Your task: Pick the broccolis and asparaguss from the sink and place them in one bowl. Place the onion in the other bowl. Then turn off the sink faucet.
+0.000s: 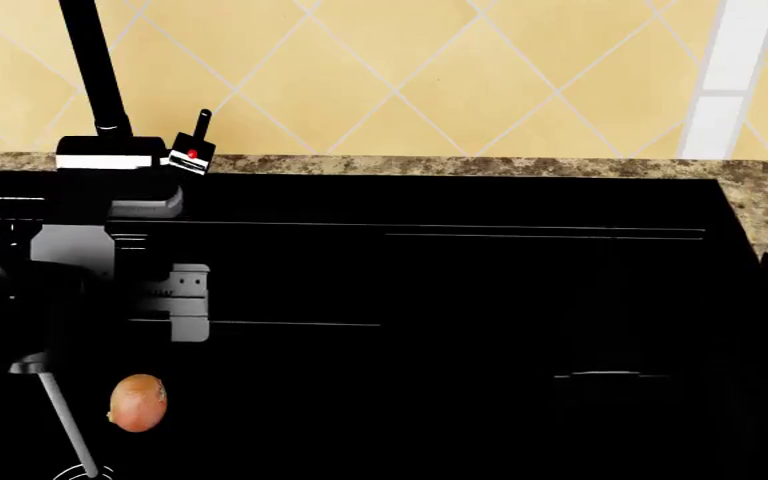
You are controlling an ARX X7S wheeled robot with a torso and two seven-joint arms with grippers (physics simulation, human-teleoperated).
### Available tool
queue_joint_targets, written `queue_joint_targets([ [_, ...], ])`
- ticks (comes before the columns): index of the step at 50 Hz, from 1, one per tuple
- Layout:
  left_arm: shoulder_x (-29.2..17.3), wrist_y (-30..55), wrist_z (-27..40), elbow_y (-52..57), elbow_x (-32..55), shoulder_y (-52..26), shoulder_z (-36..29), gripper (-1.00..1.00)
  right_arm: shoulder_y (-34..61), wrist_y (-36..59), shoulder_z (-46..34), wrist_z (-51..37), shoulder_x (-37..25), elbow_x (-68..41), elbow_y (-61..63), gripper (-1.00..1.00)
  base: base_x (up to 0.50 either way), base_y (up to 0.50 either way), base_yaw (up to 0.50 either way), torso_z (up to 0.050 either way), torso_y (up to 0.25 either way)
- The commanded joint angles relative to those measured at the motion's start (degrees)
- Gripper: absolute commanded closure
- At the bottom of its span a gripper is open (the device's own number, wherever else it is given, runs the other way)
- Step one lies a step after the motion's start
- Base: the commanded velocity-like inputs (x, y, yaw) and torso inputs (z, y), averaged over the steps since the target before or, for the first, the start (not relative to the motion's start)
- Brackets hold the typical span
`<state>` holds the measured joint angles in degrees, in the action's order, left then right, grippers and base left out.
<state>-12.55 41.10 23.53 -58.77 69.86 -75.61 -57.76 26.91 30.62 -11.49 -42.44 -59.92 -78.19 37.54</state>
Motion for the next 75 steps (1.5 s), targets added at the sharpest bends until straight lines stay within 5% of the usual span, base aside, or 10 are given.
queue_joint_targets([
  [1,1.72,-4.86,-7.96,-6.87,-2.78,-0.59,-1.13,-1.0,0.88,0.82,-0.53,0.51,1.01,0.5,-0.54,-1.0,0.0,0.0,0.0,0.0,0.0],
  [9,-2.55,-5.36,-5.26,3.65,-1.69,2.53,-0.25,-1.0,1.26,1.14,-1.04,0.87,1.46,0.49,-0.67,-1.0,0.0,0.0,0.0,0.0,0.0],
  [63,2.24,-4.79,-5.74,-10.85,-6.37,-0.44,-3.26,-1.0,-0.67,-0.27,-0.87,2.96,2.19,2.03,-1.42,-1.0,0.0,0.0,0.0,0.0,-0.184],
  [64,2.64,-3.85,-5.17,-12.28,-5.77,-0.87,-2.71,1.0,-0.78,-0.29,-0.79,2.85,2.11,1.97,-1.4,-1.0,0.0,0.0,0.0,0.0,0.0],
  [75,-4.32,3.33,-0.26,1.9,-3.83,-1.69,-2.48,1.0,-3.34,-1.95,0.13,3.49,1.85,3.0,-1.4,-1.0,0.0,0.0,0.0,0.0,-0.002],
])
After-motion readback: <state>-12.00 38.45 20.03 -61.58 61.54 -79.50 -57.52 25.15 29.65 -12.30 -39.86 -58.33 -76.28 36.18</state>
